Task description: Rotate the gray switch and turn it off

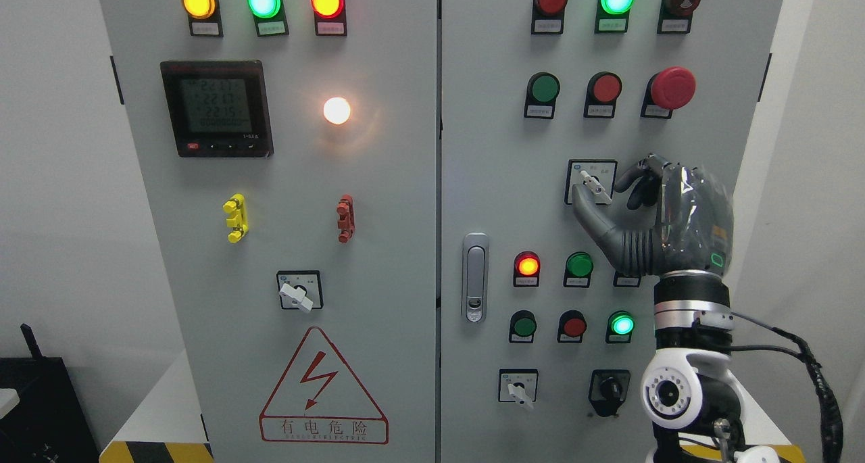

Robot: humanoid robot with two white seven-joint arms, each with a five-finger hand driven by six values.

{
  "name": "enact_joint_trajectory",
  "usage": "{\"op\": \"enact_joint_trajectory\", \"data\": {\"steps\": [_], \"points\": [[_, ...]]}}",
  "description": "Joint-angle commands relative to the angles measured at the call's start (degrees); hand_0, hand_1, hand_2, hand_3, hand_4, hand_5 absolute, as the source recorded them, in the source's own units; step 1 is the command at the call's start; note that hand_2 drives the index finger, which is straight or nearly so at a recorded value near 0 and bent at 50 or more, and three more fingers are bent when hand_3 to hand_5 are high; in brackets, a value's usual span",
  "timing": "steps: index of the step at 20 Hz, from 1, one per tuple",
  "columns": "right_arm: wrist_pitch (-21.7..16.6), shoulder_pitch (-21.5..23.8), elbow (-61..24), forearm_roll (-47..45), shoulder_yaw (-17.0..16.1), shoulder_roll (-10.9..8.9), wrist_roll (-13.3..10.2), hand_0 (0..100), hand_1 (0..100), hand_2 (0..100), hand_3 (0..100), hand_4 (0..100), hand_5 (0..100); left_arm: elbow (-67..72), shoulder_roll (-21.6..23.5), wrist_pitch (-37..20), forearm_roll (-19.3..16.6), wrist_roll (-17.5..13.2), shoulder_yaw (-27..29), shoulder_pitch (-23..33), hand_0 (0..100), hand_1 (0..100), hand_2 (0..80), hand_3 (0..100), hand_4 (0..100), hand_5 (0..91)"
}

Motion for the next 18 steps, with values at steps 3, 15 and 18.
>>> {"op": "enact_joint_trajectory", "data": {"steps": [3, 15, 18], "points": [[0.08, -0.31, 0.62, 0.27, 0.36, 0.01, 0.73, 15, 41, 62, 84, 82, 99, 1.32, 0.0, 0.04, -0.44, -0.18, 1.85, -0.03, 12, 39, 0.0, 0, 0, 0.0], [0.08, -0.49, 0.71, 0.97, 0.45, 0.01, 0.74, 18, 41, 64, 86, 83, 99, 1.32, 0.0, 0.04, -0.44, -0.1, 1.76, -0.03, 12, 39, 0.0, 0, 0, 0.0], [0.08, -0.58, 0.79, 0.97, 0.53, 0.01, 0.82, 19, 41, 65, 86, 84, 99, 1.32, 0.0, 0.04, -0.44, -0.19, 1.76, -0.03, 12, 39, 0.0, 0, 0, 0.0]]}}
